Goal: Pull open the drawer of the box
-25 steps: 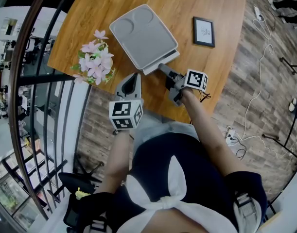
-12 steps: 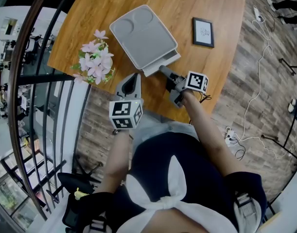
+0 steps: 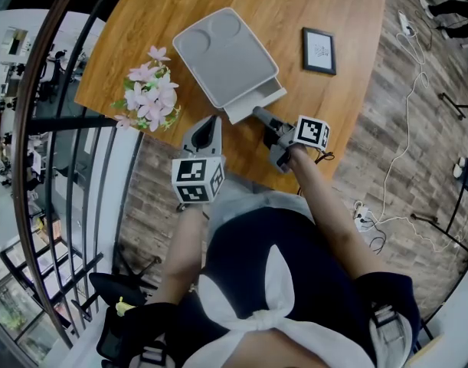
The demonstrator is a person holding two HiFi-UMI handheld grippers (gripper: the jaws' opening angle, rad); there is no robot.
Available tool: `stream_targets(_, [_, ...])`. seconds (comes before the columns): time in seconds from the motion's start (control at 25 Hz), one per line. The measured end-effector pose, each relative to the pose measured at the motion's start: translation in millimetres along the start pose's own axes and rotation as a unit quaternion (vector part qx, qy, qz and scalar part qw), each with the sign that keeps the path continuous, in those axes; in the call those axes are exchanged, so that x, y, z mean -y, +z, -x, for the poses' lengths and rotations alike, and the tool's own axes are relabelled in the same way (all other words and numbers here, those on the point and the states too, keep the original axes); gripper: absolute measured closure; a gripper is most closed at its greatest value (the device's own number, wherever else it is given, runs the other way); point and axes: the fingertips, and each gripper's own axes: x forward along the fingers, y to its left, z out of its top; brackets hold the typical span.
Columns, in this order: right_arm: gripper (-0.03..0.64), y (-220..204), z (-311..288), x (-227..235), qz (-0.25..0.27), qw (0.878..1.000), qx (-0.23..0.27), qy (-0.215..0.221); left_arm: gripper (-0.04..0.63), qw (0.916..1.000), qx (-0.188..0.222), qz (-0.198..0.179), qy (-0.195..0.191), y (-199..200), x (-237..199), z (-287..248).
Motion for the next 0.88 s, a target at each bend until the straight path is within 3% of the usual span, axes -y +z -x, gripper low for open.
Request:
stream_targets(0.68, [0.454,-10,13,3,-0.01,1.0,-0.001,-0.022,0.577,1.0,0.001,0.001,0.003,-5,4,8])
stream_targets(0.88, [0.454,-11,12,0,0.005,1.0,0.0,0.0,0.577,1.0,0.001,0.0,0.0,-8,4,11])
